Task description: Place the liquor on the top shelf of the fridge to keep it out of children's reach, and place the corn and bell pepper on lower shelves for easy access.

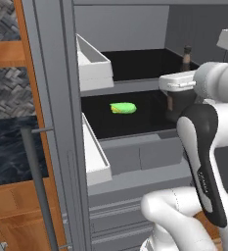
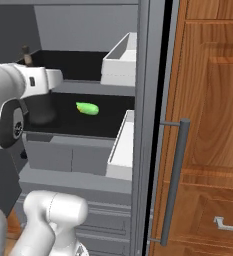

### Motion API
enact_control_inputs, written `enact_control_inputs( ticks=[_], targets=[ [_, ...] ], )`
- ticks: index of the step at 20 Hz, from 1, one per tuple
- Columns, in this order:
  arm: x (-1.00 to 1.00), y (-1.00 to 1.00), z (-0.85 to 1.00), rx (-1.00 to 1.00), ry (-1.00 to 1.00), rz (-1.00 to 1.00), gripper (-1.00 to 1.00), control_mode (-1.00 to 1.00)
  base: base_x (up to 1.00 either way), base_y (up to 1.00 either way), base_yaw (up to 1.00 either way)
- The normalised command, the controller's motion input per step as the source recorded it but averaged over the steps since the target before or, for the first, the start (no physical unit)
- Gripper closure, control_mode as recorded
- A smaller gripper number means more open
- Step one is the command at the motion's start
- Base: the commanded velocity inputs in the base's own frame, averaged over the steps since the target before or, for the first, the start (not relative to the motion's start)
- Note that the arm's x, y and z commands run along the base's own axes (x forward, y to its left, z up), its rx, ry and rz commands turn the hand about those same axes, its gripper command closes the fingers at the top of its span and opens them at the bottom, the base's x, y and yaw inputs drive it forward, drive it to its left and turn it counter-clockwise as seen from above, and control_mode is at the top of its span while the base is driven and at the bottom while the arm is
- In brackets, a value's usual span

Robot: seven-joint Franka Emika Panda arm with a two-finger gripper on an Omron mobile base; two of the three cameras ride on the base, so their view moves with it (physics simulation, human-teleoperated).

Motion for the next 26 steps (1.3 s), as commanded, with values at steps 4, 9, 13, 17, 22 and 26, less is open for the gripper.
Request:
enact_control_inputs(
  ticks=[4,9,13,17,22,26],
  targets=[
    [0.34,0.00,0.16,0.00,-0.09,0.00,1.00,-1.00,0.00,0.00,0.00],
    [0.50,0.00,0.04,0.01,-0.11,0.00,1.00,-1.00,0.00,0.00,0.00],
    [0.57,0.00,0.07,0.03,-0.07,0.00,1.00,-1.00,0.00,0.00,0.00],
    [0.65,0.00,0.14,0.05,0.01,0.00,1.00,-1.00,0.00,0.00,0.00],
    [0.70,0.00,0.15,0.06,0.06,0.00,1.00,-1.00,0.00,0.00,0.00],
    [0.68,0.00,0.06,0.01,0.06,0.00,1.00,-1.00,0.00,0.00,0.00]
  ],
)
